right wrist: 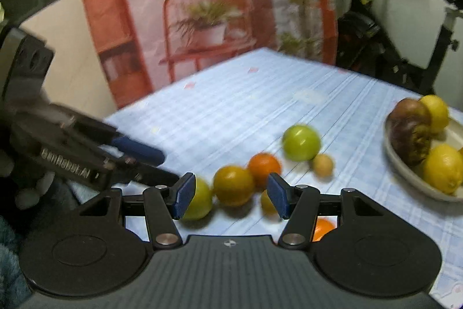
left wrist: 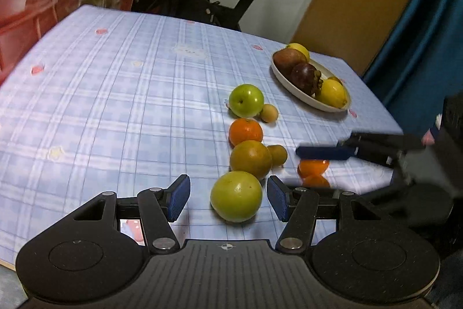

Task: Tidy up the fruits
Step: 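Move the left tool back toward the row of loose fruits, then grasp the large green apple with the left tool, then carry the green apple onto the plate and open left tool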

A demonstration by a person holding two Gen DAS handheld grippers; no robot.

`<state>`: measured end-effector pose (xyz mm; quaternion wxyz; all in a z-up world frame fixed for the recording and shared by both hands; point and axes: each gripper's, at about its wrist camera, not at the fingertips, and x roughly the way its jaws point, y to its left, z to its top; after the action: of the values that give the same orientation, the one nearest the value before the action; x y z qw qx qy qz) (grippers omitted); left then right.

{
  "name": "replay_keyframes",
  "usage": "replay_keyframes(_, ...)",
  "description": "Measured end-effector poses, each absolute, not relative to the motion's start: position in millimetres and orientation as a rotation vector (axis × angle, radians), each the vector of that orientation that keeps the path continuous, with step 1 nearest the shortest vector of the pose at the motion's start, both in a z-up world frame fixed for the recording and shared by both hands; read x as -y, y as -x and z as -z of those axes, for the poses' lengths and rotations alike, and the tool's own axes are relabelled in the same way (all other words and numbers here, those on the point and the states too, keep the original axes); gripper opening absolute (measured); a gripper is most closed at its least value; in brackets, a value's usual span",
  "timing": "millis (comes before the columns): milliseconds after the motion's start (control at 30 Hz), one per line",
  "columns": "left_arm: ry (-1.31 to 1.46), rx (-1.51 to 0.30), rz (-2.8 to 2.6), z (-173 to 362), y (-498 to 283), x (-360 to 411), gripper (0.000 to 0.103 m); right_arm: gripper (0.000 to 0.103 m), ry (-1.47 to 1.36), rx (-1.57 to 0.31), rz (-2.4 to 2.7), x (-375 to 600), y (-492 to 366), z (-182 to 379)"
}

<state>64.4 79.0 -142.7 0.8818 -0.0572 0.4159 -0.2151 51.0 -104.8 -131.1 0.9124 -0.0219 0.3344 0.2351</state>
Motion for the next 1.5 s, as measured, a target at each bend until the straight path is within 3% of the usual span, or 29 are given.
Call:
replay_keyframes(467, 0.230, -0.945, 0.529, 167.0, -83.4, -72.9, 0.058, 0.053, 0.051, -0.852, -0.579, 81.6, -62.7, 165.0)
replay_keyframes(1200, 0.164, -0.979, 0.582, 178.1, -86.9, -59.0, 0.051, 0.048, 0.037, -0.790, -0.592, 76.6, -62.1, 171.3)
replay_keyframes(1500, 0.086, -0.901, 0.602, 151.5, -86.5, -40.9, 0.049, 0.048, 0.009, -0.724, -0.581, 87.5, -53.2, 156.0)
